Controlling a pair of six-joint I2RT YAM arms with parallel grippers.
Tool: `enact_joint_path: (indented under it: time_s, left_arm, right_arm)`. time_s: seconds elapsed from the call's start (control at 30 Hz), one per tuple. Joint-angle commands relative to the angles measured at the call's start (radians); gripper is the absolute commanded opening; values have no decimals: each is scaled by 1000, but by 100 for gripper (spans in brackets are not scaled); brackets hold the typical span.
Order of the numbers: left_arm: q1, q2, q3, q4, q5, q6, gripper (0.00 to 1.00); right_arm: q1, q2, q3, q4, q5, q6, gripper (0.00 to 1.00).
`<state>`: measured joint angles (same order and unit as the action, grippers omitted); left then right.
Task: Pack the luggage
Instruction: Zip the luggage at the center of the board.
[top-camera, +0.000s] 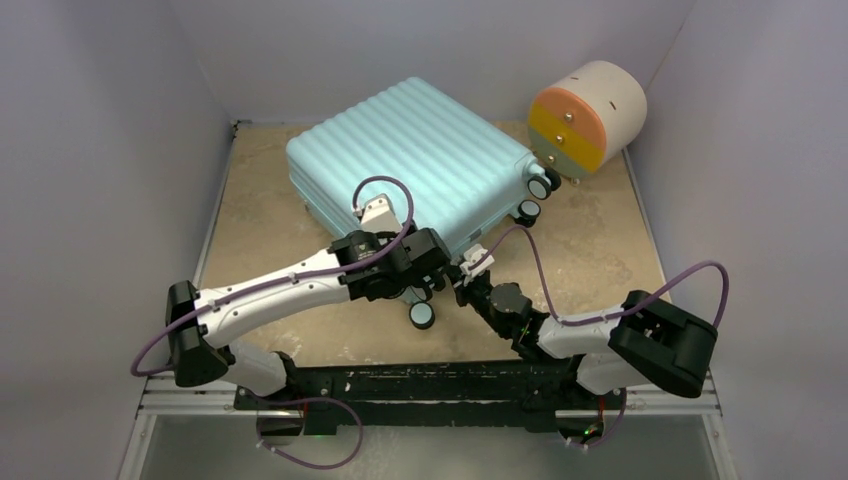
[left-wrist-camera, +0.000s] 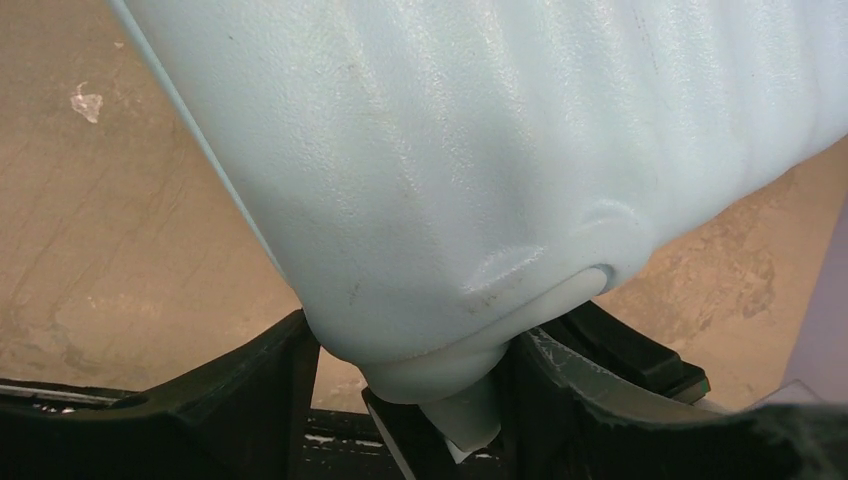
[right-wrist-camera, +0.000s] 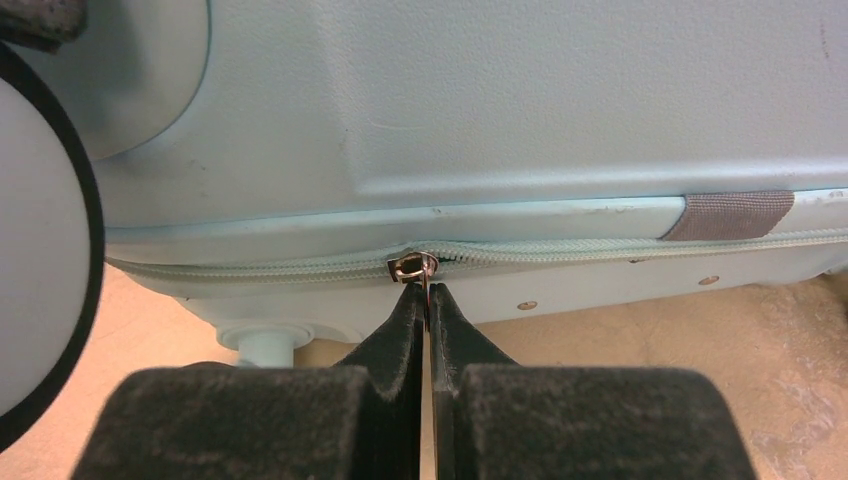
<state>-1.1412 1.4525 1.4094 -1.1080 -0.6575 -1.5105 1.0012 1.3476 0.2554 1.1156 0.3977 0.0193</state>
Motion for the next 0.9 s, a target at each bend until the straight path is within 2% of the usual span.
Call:
enact_joint_path:
  time_s: [0.0, 0.13, 0.37, 0.6, 0.87]
  left_arm:
    - [0, -73, -88, 59, 3, 41, 24]
    - [1, -111, -126, 34, -28, 37, 0]
    - [18, -222, -207, -21, -90, 33, 0]
    - [67, -333, -306, -72, -110, 9, 0]
    - [69, -414, -355, -155, -143, -47, 0]
  right_arm:
    - [-27, -67, 44, 212, 97, -15, 0]
    - [-27, -74, 51, 179, 139, -51, 0]
    - [-99, -119, 10, 168, 207, -71, 0]
    - [-171, -182, -10, 83, 268, -46, 0]
    - [-378, -185, -15, 3, 279, 107, 0]
